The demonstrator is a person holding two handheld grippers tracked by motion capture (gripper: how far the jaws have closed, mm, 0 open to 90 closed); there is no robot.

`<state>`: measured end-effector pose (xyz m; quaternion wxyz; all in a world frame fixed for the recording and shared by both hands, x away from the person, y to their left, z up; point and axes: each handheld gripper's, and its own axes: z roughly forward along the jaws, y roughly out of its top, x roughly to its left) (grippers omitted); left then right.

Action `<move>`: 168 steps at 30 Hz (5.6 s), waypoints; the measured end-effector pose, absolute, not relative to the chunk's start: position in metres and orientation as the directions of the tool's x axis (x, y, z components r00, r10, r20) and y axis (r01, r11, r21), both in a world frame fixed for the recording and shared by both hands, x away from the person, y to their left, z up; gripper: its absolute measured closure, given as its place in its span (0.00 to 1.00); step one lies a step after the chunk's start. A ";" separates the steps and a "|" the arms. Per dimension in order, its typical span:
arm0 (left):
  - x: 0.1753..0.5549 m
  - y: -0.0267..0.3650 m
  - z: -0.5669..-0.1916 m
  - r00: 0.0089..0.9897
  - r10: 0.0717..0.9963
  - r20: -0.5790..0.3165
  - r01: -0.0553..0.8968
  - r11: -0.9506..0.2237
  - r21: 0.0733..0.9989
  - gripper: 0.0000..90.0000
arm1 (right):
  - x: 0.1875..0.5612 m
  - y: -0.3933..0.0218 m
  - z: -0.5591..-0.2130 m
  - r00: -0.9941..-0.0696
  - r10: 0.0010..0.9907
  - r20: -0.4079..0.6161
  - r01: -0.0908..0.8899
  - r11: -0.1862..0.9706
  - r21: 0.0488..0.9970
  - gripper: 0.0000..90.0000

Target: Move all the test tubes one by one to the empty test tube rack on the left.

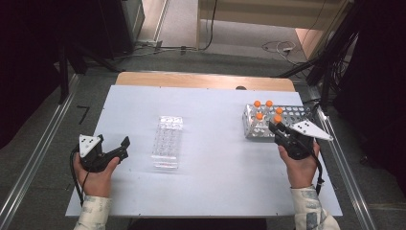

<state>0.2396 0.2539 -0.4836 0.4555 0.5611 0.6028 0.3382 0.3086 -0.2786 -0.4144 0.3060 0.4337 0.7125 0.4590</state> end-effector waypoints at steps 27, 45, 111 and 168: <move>0.229 0.222 -0.466 0.171 0.974 -0.147 0.357 0.078 0.931 0.08 | 0.279 -0.223 -0.435 -0.613 0.790 -0.019 0.347 0.290 0.892 0.80; 0.224 0.179 -0.458 0.331 0.938 -0.103 0.365 -0.027 0.931 0.09 | 0.270 -0.185 -0.445 -0.694 0.719 -0.022 0.331 0.346 0.878 0.80; 0.245 0.046 -0.437 0.708 0.698 -0.109 0.341 -0.202 0.918 0.78 | 0.254 -0.142 -0.459 -0.788 0.615 -0.036 0.291 0.424 0.858 0.80; 0.311 0.136 -0.379 0.467 0.881 -0.077 0.325 -0.090 0.941 0.79 | 0.262 -0.157 -0.458 -0.748 0.662 0.035 0.342 0.341 0.876 0.30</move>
